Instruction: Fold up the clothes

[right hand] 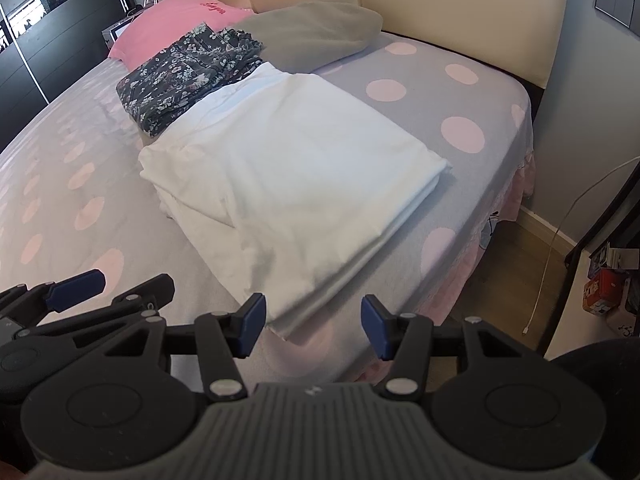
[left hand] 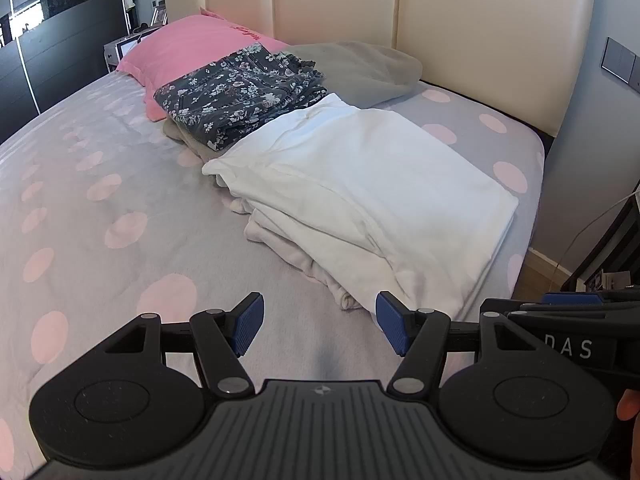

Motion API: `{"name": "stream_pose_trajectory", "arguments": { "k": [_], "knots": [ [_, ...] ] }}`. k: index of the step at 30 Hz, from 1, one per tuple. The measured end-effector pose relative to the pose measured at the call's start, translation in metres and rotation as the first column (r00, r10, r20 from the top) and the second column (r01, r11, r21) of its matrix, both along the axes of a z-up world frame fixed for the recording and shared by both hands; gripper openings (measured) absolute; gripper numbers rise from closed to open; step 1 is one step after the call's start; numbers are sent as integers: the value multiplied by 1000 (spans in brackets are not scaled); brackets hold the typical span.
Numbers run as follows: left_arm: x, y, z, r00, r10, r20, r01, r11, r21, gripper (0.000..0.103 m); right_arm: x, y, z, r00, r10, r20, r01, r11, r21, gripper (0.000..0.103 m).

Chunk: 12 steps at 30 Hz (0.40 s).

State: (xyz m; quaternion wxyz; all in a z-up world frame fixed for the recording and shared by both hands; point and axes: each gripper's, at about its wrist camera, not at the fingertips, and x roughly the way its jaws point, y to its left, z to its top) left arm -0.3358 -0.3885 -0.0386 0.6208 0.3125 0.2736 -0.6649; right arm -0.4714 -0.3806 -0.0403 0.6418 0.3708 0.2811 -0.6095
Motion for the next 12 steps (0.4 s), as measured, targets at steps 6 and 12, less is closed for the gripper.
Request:
{"name": "stream_pose_trajectory", "arguments": {
  "k": [6, 12],
  "knots": [
    [0, 1, 0, 1000, -4, 1, 4, 1000, -3, 60, 0, 1, 1, 1000, 0, -3, 0, 1000, -3, 55],
    [0, 2, 0, 1000, -9, 0, 9, 1000, -6, 60, 1, 2, 1, 1000, 3, -6, -3, 1000, -6, 55]
  ]
}}
